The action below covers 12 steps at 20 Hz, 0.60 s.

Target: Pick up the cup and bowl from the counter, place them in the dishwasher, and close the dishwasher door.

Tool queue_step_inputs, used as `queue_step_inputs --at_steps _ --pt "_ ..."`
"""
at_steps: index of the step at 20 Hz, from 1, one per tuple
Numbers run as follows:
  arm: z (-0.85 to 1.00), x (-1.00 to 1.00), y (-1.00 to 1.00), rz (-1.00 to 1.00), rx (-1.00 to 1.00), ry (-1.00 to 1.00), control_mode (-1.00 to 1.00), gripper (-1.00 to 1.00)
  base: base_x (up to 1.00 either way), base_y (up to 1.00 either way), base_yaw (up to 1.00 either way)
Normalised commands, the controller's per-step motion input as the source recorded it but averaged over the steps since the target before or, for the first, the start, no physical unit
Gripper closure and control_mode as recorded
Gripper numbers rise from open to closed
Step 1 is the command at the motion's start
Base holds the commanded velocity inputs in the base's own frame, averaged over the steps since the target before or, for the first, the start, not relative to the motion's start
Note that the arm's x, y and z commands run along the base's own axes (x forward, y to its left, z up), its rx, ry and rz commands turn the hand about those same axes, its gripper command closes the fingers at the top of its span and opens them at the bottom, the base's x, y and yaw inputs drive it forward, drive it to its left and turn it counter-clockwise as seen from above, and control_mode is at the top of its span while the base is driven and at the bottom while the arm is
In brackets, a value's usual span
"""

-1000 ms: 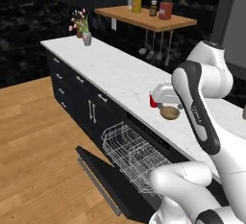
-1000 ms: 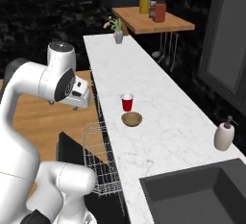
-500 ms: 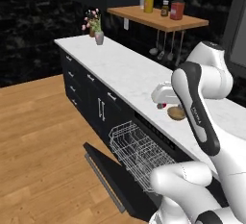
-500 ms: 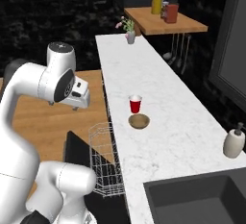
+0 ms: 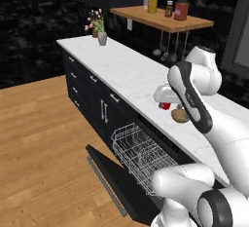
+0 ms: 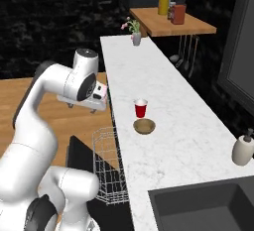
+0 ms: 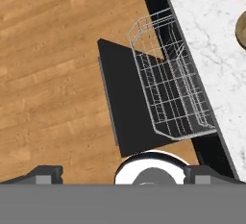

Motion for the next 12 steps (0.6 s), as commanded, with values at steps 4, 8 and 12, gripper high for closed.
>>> queue_step_inputs --at_steps 4,8,12 --pt "-0.78 1.00 -0.02 -0.08 -0.19 0.00 -1.00 -1.00 0.00 0.00 0.00" --pt "-0.42 1.00 -0.13 -0.11 -0.12 -0.01 -1.00 -1.00 0.00 0.00 0.00" --pt "-0.19 1.00 -0.47 -0.01 0.00 -0.06 -1.00 -1.00 0.00 0.00 0.00"
